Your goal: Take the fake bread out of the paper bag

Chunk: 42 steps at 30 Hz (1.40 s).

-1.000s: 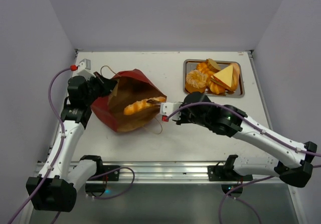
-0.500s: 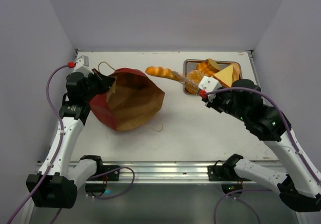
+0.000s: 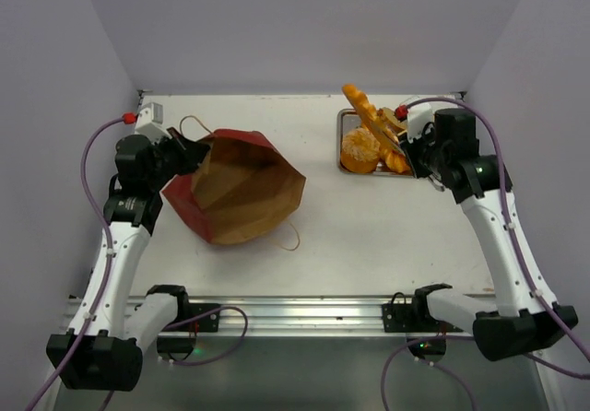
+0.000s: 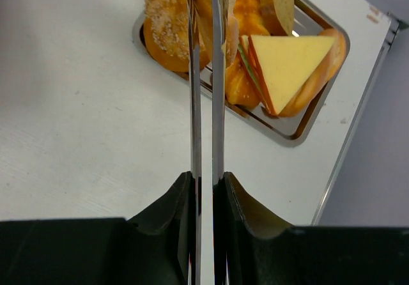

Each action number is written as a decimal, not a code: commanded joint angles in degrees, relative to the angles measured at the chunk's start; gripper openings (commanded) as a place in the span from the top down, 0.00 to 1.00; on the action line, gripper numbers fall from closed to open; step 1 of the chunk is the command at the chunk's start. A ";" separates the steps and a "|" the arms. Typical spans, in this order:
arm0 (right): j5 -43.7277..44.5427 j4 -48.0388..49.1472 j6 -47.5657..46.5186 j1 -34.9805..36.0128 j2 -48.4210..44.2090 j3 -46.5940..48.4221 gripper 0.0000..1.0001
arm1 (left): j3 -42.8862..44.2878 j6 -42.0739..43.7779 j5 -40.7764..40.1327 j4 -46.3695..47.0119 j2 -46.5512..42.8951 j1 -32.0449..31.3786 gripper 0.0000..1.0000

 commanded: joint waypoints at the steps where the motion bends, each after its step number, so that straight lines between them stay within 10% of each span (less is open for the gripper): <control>1: -1.97 0.81 3.42 -2.92 3.49 5.07 1.00 | -0.26 3.32 2.52 -0.13 -2.64 0.38 1.00; 42: 7.78 3.44 26.88 -5.13 18.80 3.41 1.00 | -4.83 6.93 4.02 -3.03 -9.67 0.38 1.00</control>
